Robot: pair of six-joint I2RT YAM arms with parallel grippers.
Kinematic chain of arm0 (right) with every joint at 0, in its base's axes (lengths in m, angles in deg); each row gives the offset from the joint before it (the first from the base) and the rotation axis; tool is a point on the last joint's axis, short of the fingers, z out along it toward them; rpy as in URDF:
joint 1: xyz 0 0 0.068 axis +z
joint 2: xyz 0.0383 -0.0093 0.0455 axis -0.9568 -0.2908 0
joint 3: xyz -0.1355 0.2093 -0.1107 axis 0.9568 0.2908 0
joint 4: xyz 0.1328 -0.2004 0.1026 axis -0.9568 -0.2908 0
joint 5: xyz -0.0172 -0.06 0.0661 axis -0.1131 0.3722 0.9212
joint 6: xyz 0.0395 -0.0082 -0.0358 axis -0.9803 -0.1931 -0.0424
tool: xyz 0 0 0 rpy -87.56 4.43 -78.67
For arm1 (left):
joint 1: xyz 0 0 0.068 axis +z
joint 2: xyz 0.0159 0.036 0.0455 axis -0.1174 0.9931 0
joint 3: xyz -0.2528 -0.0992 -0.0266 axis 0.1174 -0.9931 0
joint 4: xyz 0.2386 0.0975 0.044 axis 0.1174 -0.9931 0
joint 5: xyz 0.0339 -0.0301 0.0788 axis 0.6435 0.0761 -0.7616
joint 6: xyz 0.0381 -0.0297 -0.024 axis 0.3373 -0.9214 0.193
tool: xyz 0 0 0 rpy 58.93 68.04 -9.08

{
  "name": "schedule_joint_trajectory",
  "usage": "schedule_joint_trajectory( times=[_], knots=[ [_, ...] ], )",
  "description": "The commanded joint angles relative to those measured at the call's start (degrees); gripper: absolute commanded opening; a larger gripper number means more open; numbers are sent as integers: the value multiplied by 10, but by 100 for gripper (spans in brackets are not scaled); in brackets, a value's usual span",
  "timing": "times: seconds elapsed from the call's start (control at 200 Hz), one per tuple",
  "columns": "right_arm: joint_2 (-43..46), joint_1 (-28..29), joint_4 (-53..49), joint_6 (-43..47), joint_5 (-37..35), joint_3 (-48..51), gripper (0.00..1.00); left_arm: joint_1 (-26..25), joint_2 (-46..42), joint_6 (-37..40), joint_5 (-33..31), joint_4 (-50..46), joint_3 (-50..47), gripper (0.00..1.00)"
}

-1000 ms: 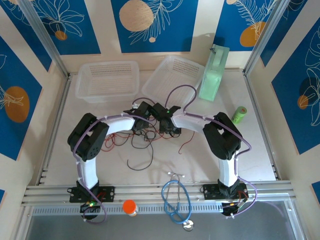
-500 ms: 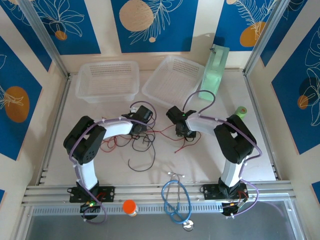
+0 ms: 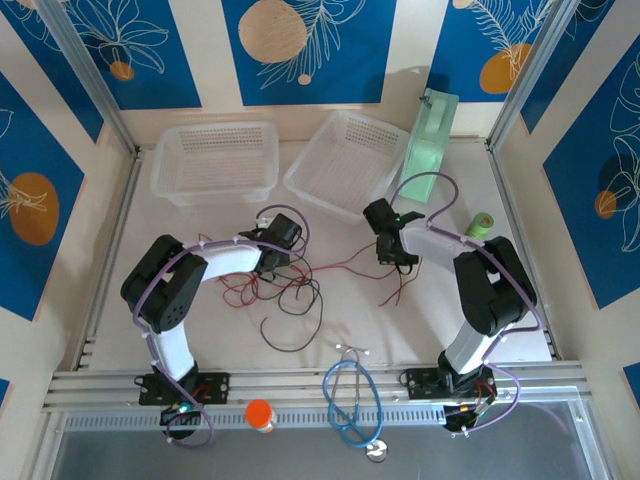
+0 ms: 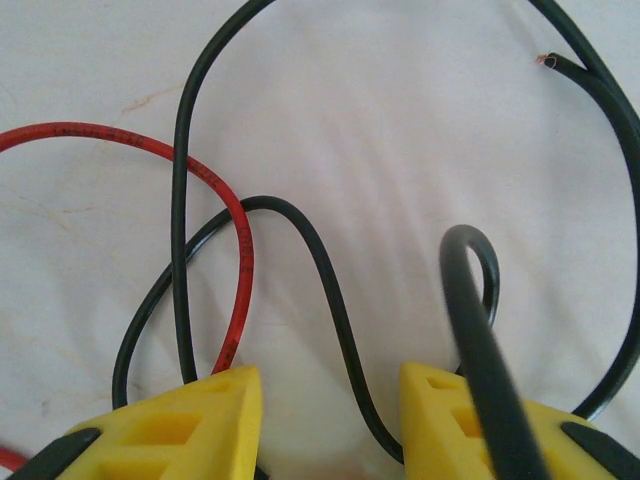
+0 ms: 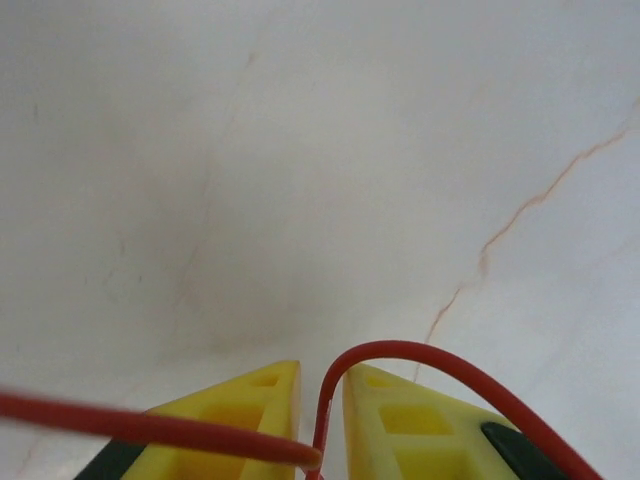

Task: Untangle the cables

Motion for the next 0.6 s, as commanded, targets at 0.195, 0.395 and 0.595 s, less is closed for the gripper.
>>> schedule_joint_trajectory(
  times=[0.195,0.395,0.595],
  knots=[
    [7,-40,-30,3,1,-44,36,10,-34,42,25,-69,-10,40],
    [31,-39,-61,-20,48,-25,62,9,-117,96,50,-100,34,47],
    [108,-5,-96,-22,85,-14,92,6,-198,134,76,-141,74,58]
  ],
)
